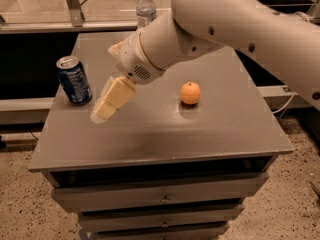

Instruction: Move pepsi can near blue plastic bottle

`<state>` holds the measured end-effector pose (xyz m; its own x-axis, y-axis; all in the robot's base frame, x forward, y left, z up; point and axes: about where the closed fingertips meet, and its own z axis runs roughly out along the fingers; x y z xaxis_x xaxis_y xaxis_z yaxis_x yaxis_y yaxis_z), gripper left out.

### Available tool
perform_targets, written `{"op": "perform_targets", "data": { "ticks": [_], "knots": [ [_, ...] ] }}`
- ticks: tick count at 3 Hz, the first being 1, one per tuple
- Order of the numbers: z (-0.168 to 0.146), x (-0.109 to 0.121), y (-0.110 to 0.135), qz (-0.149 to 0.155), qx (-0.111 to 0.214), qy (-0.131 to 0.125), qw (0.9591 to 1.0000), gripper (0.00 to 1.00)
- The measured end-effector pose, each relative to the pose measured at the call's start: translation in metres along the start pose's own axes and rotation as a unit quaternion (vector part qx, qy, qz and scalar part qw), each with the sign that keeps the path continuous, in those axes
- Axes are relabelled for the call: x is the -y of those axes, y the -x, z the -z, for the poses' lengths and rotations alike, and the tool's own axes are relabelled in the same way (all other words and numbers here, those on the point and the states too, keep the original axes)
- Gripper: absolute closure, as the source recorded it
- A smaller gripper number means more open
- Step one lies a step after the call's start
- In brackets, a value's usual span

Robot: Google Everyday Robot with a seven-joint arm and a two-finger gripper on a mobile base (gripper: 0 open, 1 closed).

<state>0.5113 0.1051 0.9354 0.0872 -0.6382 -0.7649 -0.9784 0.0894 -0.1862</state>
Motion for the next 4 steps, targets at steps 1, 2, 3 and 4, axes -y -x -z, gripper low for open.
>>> {"op": "perform_targets", "data": {
  "ticks": [1,2,3,4],
  "knots": [
    [-0.056,0.011,0.031,0.003,0.07,0.0,0.9976,0.0],
    [-0.094,0.022,0.044,-0.002,0.097,-0.002,0.9953,0.0],
    [-0.123,0.035,0.044,-0.02,0.113,-0.006,0.9933,0.0],
    [-0.143,0.046,0.038,-0.041,0.123,-0.01,0.9916,0.0]
  ]
}}
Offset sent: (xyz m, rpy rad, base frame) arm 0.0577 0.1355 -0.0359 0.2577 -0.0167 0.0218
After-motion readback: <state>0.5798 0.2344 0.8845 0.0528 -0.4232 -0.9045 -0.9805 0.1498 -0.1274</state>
